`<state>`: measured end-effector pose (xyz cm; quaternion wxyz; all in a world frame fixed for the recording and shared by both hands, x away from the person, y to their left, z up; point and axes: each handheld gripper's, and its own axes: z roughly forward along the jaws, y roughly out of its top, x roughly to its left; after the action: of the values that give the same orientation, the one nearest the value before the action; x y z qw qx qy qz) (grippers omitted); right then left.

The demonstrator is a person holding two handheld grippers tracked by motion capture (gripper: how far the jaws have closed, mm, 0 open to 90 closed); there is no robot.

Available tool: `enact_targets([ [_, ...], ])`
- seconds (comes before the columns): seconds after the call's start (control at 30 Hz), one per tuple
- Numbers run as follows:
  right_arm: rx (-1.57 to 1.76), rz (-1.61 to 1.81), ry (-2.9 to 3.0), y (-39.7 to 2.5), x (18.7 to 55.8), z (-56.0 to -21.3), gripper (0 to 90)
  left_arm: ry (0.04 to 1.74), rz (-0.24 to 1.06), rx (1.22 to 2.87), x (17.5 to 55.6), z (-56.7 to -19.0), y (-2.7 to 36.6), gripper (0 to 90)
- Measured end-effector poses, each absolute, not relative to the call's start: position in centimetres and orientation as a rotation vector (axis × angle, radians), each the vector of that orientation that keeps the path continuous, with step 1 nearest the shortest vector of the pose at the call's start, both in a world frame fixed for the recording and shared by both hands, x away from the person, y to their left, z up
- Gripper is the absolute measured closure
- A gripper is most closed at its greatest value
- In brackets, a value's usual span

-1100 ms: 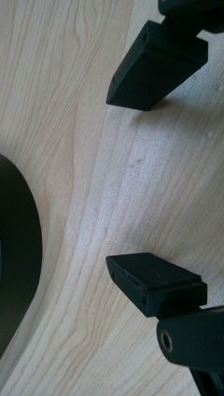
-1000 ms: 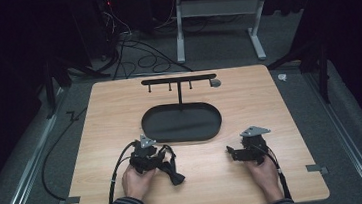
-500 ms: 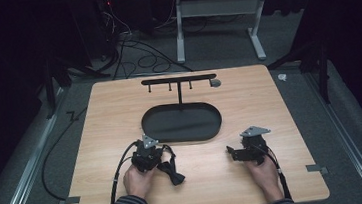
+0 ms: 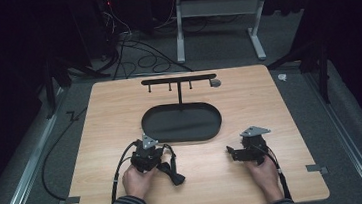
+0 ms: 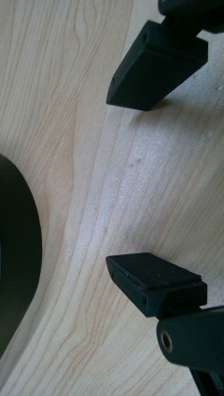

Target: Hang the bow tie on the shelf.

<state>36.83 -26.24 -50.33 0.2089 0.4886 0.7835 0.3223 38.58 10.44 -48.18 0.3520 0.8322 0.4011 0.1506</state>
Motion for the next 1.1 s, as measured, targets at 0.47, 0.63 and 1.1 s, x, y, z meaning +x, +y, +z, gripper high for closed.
enact_targets([
  [0.47, 1.359, 0.897, 2.180, -26.2, 36.8, -50.3, 20.5, 0.915, 0.426, 2.087, 37.1, -43.7, 9.9, 86.8],
  [0.63, 1.359, 0.897, 2.180, -26.2, 36.8, -50.3, 20.6, 0.865, 0.429, 2.052, 36.8, -42.0, 9.6, 86.8],
  [1.1, 1.358, 0.896, 2.180, -26.2, 36.8, -50.3, 20.5, 0.777, 0.554, 2.039, 37.7, -37.8, 9.0, 86.8],
])
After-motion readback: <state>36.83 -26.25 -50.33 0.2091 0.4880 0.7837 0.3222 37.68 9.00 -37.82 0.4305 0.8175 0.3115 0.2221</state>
